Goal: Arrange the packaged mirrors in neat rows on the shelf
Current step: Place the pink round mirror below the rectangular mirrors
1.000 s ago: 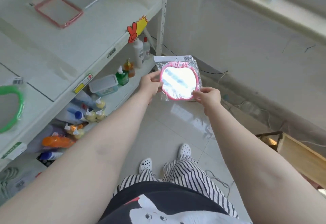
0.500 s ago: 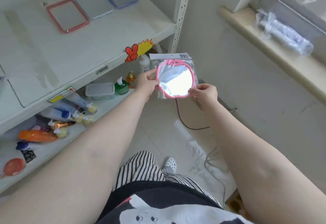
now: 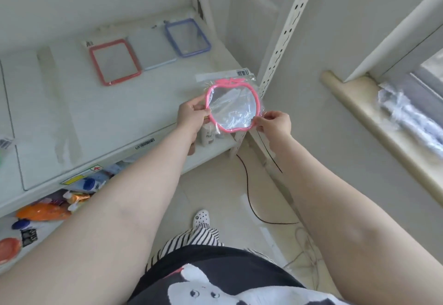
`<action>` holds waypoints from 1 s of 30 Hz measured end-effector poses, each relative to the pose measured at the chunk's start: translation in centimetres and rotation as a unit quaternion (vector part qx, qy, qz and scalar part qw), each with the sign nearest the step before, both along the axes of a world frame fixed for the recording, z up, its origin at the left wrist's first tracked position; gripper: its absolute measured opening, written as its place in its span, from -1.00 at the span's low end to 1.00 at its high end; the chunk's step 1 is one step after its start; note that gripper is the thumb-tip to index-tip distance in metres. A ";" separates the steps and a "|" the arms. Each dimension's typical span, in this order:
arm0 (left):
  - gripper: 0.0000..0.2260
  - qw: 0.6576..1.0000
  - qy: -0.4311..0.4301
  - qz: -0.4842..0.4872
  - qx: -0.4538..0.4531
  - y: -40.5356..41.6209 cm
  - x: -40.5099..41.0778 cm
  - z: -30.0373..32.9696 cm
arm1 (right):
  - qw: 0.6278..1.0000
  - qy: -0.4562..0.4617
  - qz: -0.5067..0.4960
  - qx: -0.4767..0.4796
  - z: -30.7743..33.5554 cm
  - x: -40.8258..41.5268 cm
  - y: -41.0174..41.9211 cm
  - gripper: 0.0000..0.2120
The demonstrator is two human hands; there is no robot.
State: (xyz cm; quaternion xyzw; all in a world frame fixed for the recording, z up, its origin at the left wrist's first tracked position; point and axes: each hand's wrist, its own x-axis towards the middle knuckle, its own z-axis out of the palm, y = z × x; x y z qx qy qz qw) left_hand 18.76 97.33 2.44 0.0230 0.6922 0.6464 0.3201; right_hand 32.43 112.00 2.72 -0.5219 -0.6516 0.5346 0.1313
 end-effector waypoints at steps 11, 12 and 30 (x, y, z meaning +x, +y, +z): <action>-0.55 0.997 -0.025 0.067 -0.024 4.6 -7.6 -1.3 | 0.998 -0.031 0.057 0.000 -0.6 -9.6 5.8 -0.83; -0.55 0.996 -0.028 0.076 -0.028 4.8 -8.0 -1.5 | 0.997 -0.036 0.069 -0.001 -0.9 -10.4 6.4 -0.81; -0.61 0.964 0.024 0.179 -0.193 9.3 -11.5 -4.3 | 0.986 -0.067 0.145 0.036 -4.4 -17.1 10.7 -0.77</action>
